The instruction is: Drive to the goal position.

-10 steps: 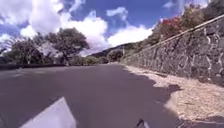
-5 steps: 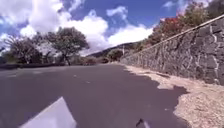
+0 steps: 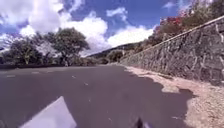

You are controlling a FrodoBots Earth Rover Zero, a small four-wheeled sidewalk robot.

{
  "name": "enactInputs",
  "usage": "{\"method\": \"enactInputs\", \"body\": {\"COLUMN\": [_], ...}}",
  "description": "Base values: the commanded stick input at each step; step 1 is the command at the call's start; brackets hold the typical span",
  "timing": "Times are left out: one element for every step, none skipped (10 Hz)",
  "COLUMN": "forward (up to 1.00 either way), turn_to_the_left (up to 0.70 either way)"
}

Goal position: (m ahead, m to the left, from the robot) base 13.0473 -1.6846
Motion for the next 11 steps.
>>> {"method": "enactInputs", "body": {"forward": [0.45, 0.45, 0.45, 0.45, 0.45, 0.45, 0.45, 0.45, 0.45, 0.45, 0.45], "turn_to_the_left": [0.0, 0.0, 0.0, 0.0, 0.0, 0.0, 0.0, 0.0, 0.0, 0.0, 0.0]}}
